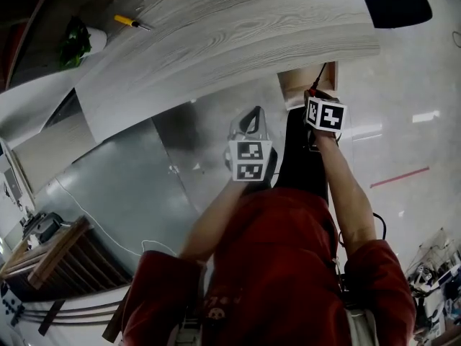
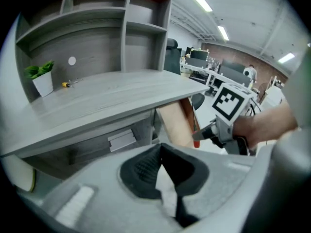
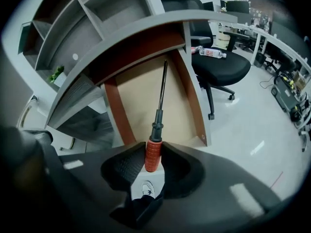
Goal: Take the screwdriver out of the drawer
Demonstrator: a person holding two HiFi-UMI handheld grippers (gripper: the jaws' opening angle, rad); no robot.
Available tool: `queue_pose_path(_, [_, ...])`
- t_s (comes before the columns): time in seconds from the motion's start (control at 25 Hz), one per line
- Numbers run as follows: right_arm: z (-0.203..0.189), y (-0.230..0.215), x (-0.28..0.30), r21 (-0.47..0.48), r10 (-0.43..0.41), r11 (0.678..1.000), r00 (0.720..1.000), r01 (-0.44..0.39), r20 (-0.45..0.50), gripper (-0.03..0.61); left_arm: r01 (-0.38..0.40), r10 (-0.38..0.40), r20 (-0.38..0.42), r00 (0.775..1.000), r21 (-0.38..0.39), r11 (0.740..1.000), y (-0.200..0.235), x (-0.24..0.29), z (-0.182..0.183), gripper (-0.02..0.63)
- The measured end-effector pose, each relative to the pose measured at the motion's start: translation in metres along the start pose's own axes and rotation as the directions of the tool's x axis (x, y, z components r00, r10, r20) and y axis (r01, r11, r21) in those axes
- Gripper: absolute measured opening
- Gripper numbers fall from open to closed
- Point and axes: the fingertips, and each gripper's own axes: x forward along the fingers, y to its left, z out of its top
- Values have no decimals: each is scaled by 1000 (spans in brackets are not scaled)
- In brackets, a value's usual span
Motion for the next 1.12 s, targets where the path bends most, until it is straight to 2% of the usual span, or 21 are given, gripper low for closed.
queue_pose_path(0.44, [-34,36,-64,-49,7,999,999,-5,42,103,4,-5,74,997,11,1000,0,-59,-1,-2])
queue_pose_path(0.96, [-62,86,-132,-71,7,997,987,5,158,103,-10,6,180,984,23,1000,31,-131,-6,-2])
queue_pose_path(1.12, [-75,106,-145,-64,32,998,984,-21,174,103,-23,25,183,983,-9,1000,46,-150,-14,-2])
